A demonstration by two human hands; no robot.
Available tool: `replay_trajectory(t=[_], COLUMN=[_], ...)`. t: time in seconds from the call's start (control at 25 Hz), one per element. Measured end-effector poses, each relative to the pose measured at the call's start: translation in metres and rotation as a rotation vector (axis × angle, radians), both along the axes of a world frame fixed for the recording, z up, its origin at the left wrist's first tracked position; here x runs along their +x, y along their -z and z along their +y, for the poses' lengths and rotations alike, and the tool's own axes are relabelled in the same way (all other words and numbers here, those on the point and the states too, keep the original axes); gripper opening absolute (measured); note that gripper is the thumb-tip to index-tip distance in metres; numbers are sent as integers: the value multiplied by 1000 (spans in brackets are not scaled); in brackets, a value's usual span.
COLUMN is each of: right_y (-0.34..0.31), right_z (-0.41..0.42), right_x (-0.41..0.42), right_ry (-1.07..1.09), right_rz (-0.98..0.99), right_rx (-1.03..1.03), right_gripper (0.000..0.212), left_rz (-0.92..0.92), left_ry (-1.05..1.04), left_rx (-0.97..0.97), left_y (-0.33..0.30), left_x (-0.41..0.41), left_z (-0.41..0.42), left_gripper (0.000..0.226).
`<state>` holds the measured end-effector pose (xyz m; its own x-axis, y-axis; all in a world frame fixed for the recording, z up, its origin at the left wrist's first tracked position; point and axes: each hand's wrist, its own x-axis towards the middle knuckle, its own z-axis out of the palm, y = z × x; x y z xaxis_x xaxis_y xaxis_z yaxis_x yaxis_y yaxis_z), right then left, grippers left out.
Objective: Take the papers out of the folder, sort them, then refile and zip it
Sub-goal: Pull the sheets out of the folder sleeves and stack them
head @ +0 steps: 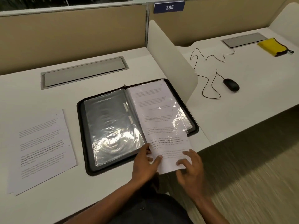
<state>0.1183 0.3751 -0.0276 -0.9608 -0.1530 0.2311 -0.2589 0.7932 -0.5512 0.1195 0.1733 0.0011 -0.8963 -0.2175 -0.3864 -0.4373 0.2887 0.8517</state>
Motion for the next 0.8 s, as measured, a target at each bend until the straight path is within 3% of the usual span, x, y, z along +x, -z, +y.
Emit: replay_trajectory(t=[0.16, 0.28, 0.4, 0.48, 0.56, 0.68, 0.8], right_y=[-6, -17, -28, -32, -32, -43, -68], right_z=[-5, 10, 26, 28, 29, 32, 41], right_x=[29, 36, 15, -7, -18, -16, 3], right_ry=[1, -79, 211, 442, 535, 553, 491], right_rz=[-134, -372, -549, -685, -792, -842, -870], right_rx=[-147, -302, -609, -629, -572, -654, -716], right_gripper=[36, 33, 29, 36, 46, 41, 41], left_rz=[-148, -232, -311, -359, -338, -252, -312], left_ry=[-162, -169, -128, -97, -81, -125, -165], left_rx=[320, 467, 607, 692, 622, 451, 501], left_y=[-3, 1, 7, 6, -1, -14, -20], left_x=[0, 4, 10, 16, 21, 26, 28], left_z=[4, 3, 4, 6, 7, 1, -10], left_gripper=[69, 68, 67, 71, 74, 65, 47])
